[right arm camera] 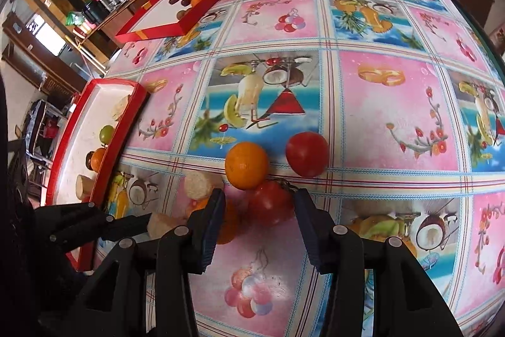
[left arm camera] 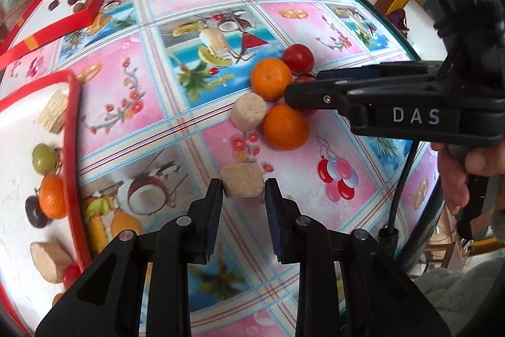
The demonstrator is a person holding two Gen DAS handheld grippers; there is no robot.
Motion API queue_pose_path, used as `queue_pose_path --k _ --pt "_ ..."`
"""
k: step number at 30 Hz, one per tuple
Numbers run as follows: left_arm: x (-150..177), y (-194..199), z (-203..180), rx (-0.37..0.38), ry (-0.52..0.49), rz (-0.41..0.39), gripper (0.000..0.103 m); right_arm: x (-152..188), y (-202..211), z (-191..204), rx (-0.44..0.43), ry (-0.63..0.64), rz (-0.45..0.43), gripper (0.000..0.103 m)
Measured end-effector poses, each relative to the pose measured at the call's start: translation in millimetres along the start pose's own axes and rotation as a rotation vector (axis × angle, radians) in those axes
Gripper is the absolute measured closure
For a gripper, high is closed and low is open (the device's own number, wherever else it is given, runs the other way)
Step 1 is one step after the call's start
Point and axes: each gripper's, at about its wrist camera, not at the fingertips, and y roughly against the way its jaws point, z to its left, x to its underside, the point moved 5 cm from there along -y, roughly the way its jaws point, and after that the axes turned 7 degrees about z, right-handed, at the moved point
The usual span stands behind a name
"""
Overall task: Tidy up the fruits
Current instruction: 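Grasp an orange with the right tool while the left tool holds the cube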
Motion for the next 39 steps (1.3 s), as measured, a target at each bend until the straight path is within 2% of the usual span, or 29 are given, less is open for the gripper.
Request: queue_pose_path --k 17,26,32,35,39 --pt "22.6 43.1 42.4 0.019 0.117 -0.080 0.078 6.0 1.5 -2.6 -0.027 -0.023 -0.016 0.053" --pt "29.2 24.8 38.3 0.037 0.107 -0.031 0.078 17.4 6.1 3.5 -0.025 -0.010 -0.028 0.054" --pt "28.5 30.2 33.7 0.050 0.095 -0.045 0.078 10.5 6.5 -3.4 0.011 -0.061 -0.035 0.055" --pt "31.6 37.2 37.6 0.051 0.105 -0.060 0.078 13.4 14.2 3.0 -0.036 -0.063 -0.043 0.055" --pt "39.5 44.6 49.2 0.061 0.149 -0.073 0.078 16.8 15.1 25.5 -0.065 0.002 -0.038 0.054"
